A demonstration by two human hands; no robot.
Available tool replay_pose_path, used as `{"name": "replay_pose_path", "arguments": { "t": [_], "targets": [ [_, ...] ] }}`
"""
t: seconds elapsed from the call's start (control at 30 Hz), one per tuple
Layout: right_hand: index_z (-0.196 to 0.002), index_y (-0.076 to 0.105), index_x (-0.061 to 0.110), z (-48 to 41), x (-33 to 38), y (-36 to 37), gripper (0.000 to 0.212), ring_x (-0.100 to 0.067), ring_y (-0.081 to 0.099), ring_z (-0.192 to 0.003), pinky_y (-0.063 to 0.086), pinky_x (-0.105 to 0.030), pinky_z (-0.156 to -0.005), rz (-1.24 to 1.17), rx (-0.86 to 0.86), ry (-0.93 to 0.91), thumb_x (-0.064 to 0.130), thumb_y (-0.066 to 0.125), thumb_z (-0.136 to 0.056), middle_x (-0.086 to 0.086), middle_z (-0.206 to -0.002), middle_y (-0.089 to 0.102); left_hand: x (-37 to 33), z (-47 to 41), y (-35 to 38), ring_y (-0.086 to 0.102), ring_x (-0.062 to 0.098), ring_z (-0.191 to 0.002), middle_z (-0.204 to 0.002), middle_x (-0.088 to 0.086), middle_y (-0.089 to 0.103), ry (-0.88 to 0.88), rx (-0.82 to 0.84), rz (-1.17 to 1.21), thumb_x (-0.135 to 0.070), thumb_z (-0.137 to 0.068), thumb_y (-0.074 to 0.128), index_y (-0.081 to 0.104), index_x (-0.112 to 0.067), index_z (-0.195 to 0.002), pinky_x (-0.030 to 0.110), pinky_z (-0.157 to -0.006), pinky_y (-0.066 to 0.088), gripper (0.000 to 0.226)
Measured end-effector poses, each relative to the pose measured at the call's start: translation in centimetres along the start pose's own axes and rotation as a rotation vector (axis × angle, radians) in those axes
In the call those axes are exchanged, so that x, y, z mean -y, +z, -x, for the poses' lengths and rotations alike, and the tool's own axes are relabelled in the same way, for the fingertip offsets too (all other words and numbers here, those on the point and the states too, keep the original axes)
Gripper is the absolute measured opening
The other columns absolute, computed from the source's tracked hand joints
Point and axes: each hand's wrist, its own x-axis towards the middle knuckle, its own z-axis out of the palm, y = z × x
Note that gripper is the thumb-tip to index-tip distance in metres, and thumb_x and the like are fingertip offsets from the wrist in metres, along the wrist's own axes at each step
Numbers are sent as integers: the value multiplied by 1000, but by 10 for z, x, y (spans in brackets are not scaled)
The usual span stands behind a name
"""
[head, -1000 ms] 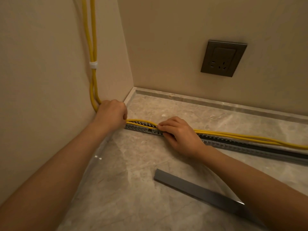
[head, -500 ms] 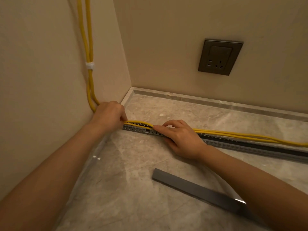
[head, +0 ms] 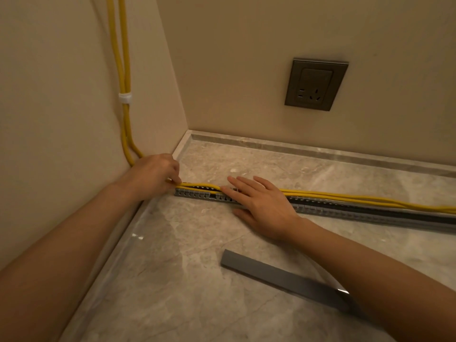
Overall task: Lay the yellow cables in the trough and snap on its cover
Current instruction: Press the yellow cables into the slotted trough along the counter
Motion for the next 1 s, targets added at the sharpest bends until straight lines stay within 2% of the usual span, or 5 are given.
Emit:
{"name": "replay_pose_path", "arguments": {
  "t": [0.23, 0.37, 0.53, 0.63, 1.0],
  "targets": [
    [-141, 30, 36, -5, -1, -2, 50, -19, 22, -141, 12, -40, -115, 9, 32, 24, 49, 37, -94, 1, -155, 21, 0, 5, 10, 61, 25, -86, -87, 7, 65, 9, -48, 101, -2, -73, 71, 76, -10, -88, 32, -71, 48, 17],
    [-139, 34, 34, -7, 2, 1, 50, -18, 21, -141, 11, -41, -115, 36, 30, 44, 52, 35, -93, 2, -154, 22, -18, 17, 25, 60, 31, -86, -92, 15, 66, 30, -161, 160, 4, -71, 72, 71, -2, -103, 39, -78, 50, 33],
    [-145, 20, 32, -3, 1, 4, 55, -16, 13, -143, 9, -39, -117, 76, 43, 16, 52, 27, -94, 1, -156, 15, -41, 27, 40, 59, 31, -76, -83, 14, 64, 4, -309, 72, 1, -76, 70, 68, 1, -103, 41, -67, 54, 27],
    [-147, 12, 30, -3, 2, 3, 59, -15, 8, -144, 8, -39, -118, 66, 49, 19, 52, 26, -94, 1, -156, 11, -45, 31, 45, 60, 33, -76, -85, 15, 67, -37, -349, 44, 0, -79, 66, 67, 3, -99, 43, -68, 54, 21],
    [-148, -1, 20, -1, 12, 3, 66, -13, -6, -143, -9, -37, -116, 88, 73, 29, 54, 18, -95, 1, -157, 2, -63, 25, 47, 62, 30, -67, -75, 11, 67, -256, -390, 39, -8, -77, 68, 70, -3, -90, 37, -63, 52, 14]
  ]
}}
